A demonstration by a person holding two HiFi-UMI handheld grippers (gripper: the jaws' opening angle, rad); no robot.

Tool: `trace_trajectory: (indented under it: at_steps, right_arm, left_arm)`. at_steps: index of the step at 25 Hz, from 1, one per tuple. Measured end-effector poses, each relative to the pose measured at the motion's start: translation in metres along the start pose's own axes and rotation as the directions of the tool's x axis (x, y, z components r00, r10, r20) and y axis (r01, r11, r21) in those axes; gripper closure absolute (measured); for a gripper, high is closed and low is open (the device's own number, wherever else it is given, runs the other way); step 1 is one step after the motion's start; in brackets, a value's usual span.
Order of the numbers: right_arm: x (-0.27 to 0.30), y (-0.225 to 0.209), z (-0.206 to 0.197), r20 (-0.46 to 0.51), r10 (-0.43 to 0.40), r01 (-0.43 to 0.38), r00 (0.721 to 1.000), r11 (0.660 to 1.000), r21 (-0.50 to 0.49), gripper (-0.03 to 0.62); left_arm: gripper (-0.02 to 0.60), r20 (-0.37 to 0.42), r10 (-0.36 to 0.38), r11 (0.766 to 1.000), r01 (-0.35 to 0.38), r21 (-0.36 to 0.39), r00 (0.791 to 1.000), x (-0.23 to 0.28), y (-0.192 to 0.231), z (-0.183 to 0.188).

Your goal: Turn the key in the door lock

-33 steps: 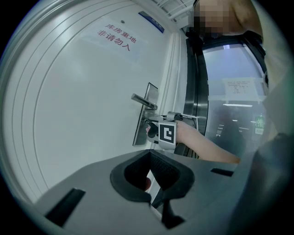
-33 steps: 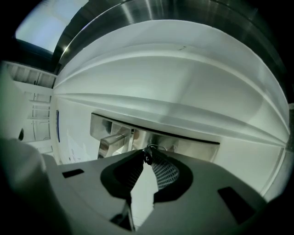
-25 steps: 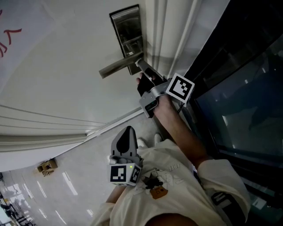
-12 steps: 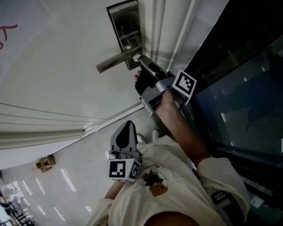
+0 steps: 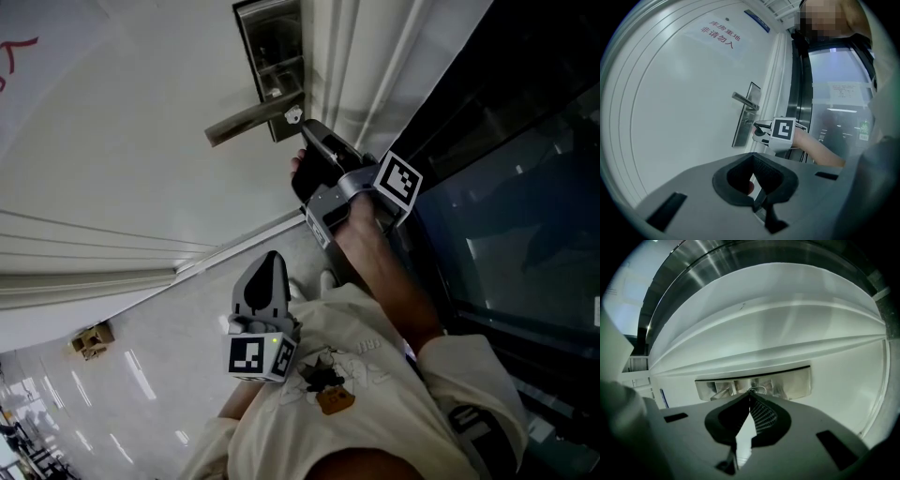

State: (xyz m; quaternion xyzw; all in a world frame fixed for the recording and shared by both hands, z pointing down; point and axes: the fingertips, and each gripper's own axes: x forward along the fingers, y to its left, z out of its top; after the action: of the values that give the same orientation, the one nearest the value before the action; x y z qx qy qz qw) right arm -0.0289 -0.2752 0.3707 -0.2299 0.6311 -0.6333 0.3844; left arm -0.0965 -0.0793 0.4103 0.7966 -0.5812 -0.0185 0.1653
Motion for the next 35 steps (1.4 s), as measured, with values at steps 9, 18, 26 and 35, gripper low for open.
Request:
trace_trajectory:
  at_steps: [9, 18, 26, 35]
  right_arm:
    - [-0.016, 0.012, -0.010, -0.089, -0.010, -0.020, 0.996, 0.946, -0.324, 0.586]
    - [-0.052, 0.010, -0.033, -0.167, -0.089, -0.061, 0.982, 0.683, -0.728, 0.586]
    - [-0.080, -0.002, -0.062, -0.143, -0.193, -0.106, 0.971, 0.192, -0.976, 0.586]
    - [-0.106, -0.004, -0.092, -0.142, -0.221, -0.142, 0.965, 0.013, -0.990, 0.586]
  left_arm:
    - [0.577, -0.003, -0.015, 1.000, 0.015, -0.003, 1.000, 0.003, -0.005, -0.001]
    - [0.577, 0.003, -0.012, 1.000, 0.012, 0.006, 1.000, 0.004, -0.007, 0.002]
    - [0.577, 0.012, 0.012, 0.999, -0.012, 0.031, 1.000, 0.006, -0.009, 0.005]
    - [0.577, 0.016, 0.031, 0.997, -0.032, 0.063, 0.999, 0.003, -0.010, 0.011]
